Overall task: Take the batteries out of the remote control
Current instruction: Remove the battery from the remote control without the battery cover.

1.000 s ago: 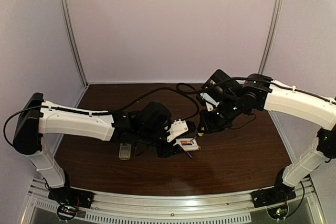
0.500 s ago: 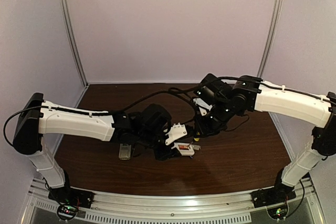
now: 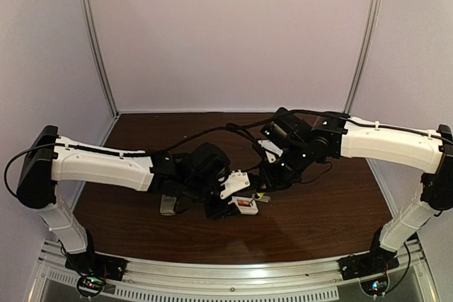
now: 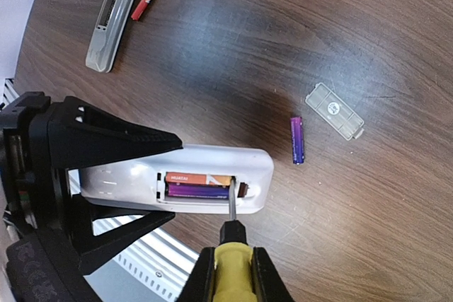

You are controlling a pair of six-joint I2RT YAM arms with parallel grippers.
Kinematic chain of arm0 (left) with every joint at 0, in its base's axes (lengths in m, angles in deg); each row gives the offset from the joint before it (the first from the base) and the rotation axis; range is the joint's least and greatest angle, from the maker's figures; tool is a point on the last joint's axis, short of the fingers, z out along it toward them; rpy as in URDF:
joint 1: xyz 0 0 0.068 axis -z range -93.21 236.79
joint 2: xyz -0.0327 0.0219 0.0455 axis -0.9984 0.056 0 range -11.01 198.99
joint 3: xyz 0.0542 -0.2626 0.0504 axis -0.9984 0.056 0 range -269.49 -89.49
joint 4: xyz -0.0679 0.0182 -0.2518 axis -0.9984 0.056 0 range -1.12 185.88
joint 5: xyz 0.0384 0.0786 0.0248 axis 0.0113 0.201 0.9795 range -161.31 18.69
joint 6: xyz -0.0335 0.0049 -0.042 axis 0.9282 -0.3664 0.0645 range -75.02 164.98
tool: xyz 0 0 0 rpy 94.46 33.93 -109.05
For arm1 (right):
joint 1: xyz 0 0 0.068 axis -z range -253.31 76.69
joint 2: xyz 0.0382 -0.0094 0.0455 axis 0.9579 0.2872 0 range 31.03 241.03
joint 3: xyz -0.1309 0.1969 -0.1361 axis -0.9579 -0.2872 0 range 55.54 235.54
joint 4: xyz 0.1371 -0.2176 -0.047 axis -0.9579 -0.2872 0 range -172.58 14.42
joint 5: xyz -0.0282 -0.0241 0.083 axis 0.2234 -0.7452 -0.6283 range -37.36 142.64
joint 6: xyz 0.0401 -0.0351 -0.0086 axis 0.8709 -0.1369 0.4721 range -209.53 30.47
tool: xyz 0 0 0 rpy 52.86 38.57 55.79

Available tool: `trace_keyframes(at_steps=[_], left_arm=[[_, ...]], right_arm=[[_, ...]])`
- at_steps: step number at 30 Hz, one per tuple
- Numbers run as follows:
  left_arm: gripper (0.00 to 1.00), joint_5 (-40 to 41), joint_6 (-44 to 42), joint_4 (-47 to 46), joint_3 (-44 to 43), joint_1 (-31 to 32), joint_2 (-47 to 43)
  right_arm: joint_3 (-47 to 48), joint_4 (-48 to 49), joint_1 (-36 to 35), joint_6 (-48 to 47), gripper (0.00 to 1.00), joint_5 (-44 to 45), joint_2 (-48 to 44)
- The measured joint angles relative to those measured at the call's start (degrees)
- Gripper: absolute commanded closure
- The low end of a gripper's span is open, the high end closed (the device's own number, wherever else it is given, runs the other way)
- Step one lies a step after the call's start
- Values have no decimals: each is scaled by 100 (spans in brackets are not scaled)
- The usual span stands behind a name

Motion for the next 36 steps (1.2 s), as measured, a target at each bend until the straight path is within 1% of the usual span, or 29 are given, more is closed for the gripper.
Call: trace_keyframes(at_steps=[11,16,28,36], left_arm=[[100,0,4,-192,0,0,-157],[100,-9,50,-273,48,0,-225],[100,-68,162,-365,127,0,-232],[100,-142,219,-682,337,0,-249]], right_arm=[[-376,317,0,63,100,175,-592],[-702,632,7,59,100,153,-872],[-1182,1121,35,39,100,33,-1158],[-1432,1329,48,35,100,-31,-1305]])
